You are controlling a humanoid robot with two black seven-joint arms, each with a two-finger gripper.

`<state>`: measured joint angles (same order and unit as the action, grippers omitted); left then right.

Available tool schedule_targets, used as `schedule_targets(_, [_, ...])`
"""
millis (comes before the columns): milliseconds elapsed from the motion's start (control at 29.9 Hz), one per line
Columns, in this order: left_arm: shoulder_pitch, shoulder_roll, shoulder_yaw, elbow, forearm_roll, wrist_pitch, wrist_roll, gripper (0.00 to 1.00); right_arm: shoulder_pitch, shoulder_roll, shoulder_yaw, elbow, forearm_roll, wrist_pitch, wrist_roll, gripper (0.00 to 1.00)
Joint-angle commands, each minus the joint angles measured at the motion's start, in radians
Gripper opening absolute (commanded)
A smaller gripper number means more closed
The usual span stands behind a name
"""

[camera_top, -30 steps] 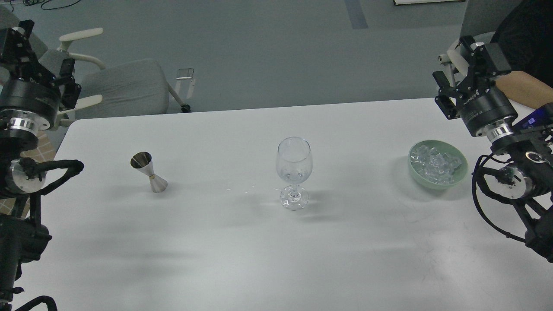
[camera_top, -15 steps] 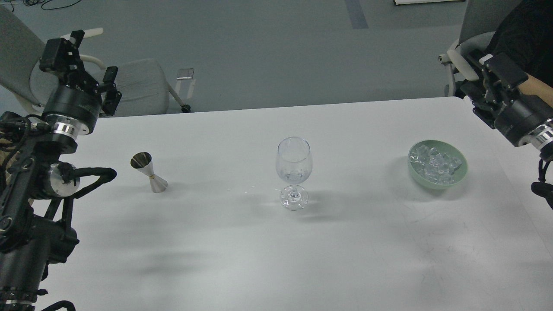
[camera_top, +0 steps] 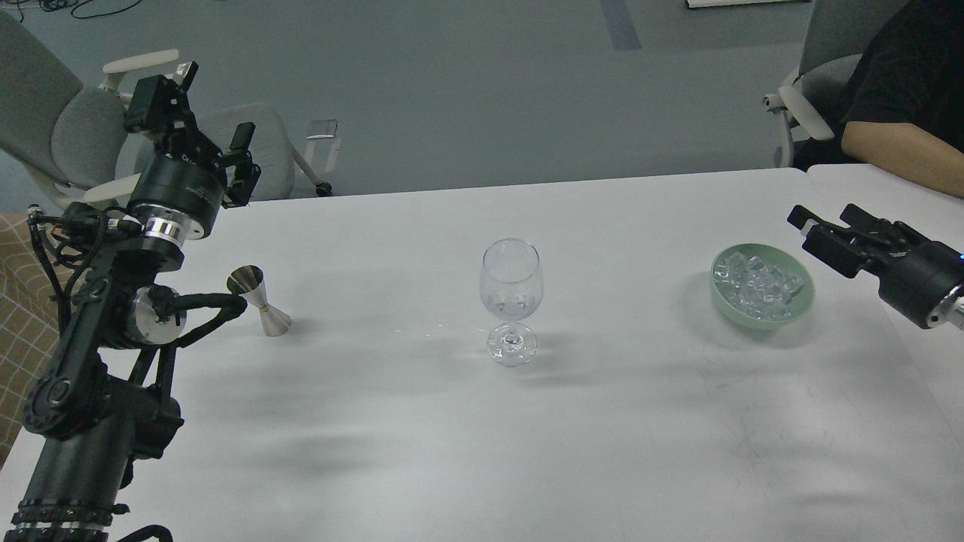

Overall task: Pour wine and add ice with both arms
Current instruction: 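Reach the right gripper into the green bowl and grasp ice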

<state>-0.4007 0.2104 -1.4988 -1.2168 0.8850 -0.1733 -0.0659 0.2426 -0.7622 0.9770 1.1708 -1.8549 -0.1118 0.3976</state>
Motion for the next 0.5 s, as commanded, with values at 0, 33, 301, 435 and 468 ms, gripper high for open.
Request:
schedule_targets(0, [0.005,-0.003,0.000,-0.006,0.000,-0.003,-0.002,0.98,0.021,0.049,-0.007,-0.065,-0.142,0.000,0.000,1.00])
schedule_targets(33, [0.005,-0.006,0.000,-0.006,0.000,-0.003,-0.002,0.98,0.027,0.056,-0.009,-0.077,-0.156,0.000,0.000,1.00])
schedule_targets(301, [0.005,-0.008,0.000,-0.006,-0.001,-0.009,0.000,0.98,0.064,0.106,-0.046,-0.152,-0.176,0.011,0.012,1.00])
schedule_targets(435, [0.005,-0.009,0.000,-0.006,-0.001,-0.011,0.000,0.98,0.121,0.110,-0.129,-0.190,-0.175,0.011,0.012,1.00])
schedule_targets(468, [0.005,-0.009,0.000,-0.006,-0.001,-0.011,0.000,0.98,0.127,0.115,-0.138,-0.198,-0.175,0.012,0.012,1.00])
